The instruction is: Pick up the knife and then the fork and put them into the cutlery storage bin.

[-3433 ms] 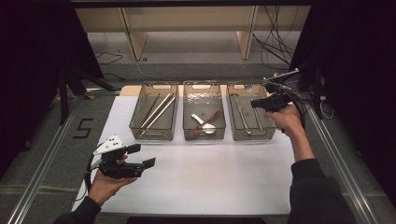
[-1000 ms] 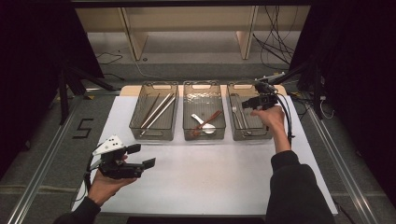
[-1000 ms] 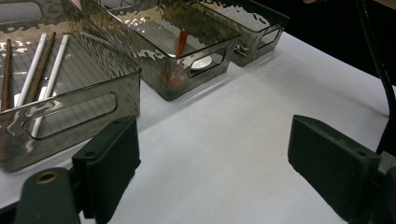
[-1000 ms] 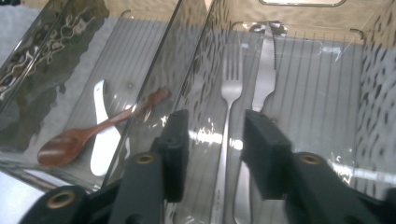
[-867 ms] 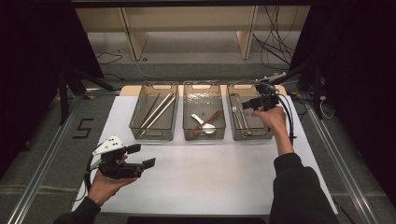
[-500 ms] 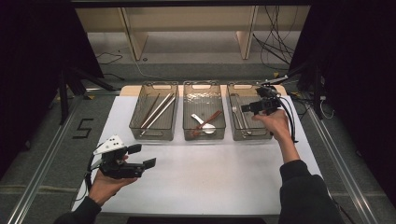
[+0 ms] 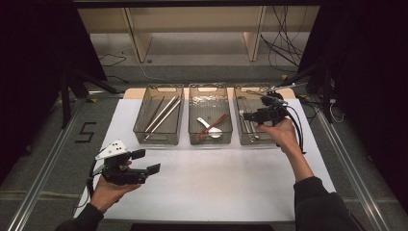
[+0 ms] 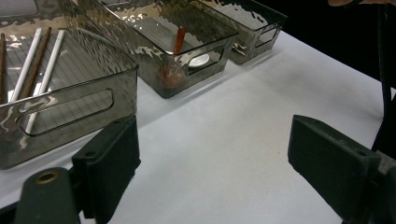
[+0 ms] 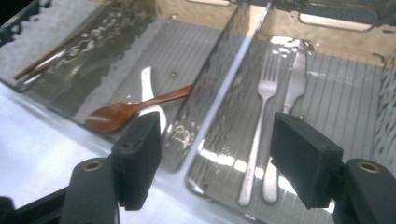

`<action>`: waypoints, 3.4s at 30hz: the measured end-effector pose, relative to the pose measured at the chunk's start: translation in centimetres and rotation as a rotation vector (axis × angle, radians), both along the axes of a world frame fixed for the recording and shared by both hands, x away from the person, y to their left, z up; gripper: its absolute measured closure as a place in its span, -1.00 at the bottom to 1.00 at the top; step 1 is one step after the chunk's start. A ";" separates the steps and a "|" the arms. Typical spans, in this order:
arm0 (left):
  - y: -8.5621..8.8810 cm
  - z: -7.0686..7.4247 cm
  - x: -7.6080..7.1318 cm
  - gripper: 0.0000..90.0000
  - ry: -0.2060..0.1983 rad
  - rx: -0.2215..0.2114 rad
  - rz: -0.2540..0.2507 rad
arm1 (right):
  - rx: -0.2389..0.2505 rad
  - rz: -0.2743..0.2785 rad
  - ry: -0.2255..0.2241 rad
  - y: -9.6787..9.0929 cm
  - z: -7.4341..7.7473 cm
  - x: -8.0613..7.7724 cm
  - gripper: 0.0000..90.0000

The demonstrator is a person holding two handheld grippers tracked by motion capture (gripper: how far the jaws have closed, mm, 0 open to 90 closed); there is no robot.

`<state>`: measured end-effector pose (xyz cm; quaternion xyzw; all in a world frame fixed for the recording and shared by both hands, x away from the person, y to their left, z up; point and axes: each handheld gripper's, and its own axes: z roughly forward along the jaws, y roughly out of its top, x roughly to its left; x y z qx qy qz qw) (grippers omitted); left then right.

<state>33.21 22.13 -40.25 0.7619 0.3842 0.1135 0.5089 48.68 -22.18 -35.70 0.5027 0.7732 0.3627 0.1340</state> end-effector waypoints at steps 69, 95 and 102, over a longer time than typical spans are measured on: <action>-0.5 0.0 -0.3 -0.65 0.017 -0.029 -0.044 | 0.187 0.173 -0.216 0.8 -5.0 -15.0 -0.50; -0.5 -0.1 -0.4 -0.65 0.020 -0.043 -0.047 | 0.168 0.157 -0.239 0.1 -5.2 -16.7 -0.53; -0.6 -0.1 -0.4 -0.65 0.019 -0.041 -0.049 | 0.169 0.157 -0.235 0.2 -5.3 -16.6 -0.54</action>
